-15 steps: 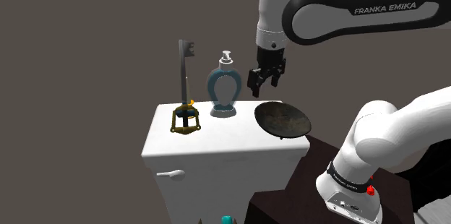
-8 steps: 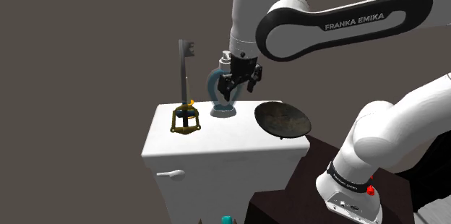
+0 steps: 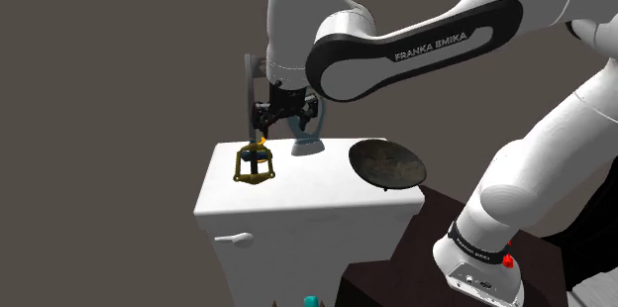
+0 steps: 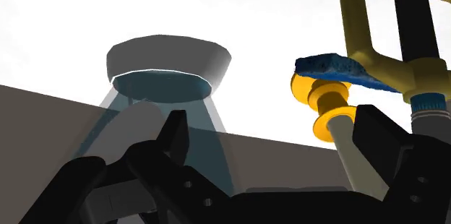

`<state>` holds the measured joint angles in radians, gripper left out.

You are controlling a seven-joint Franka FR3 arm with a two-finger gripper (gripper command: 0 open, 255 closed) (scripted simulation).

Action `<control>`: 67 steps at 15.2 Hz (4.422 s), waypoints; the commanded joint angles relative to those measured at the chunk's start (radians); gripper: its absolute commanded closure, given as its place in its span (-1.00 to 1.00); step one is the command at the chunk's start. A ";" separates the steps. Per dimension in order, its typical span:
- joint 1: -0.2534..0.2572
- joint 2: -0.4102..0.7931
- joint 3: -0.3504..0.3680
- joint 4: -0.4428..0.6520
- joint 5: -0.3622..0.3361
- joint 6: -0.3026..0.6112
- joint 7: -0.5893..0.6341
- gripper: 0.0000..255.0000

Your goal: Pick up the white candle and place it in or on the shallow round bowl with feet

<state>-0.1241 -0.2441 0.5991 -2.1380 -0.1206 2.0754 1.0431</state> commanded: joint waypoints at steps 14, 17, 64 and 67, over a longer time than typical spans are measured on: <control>-0.037 0.240 0.086 0.111 -0.253 0.099 0.281 -1.00; -0.037 0.240 0.086 0.111 -0.253 0.099 0.281 -1.00; 0.052 -0.330 -0.102 -0.100 0.102 -0.129 -0.044 1.00; 0.095 -0.457 -0.150 -0.200 0.133 -0.153 -0.080 1.00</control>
<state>-0.0409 -0.6633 0.4663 -2.3045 0.0039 1.9247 0.9773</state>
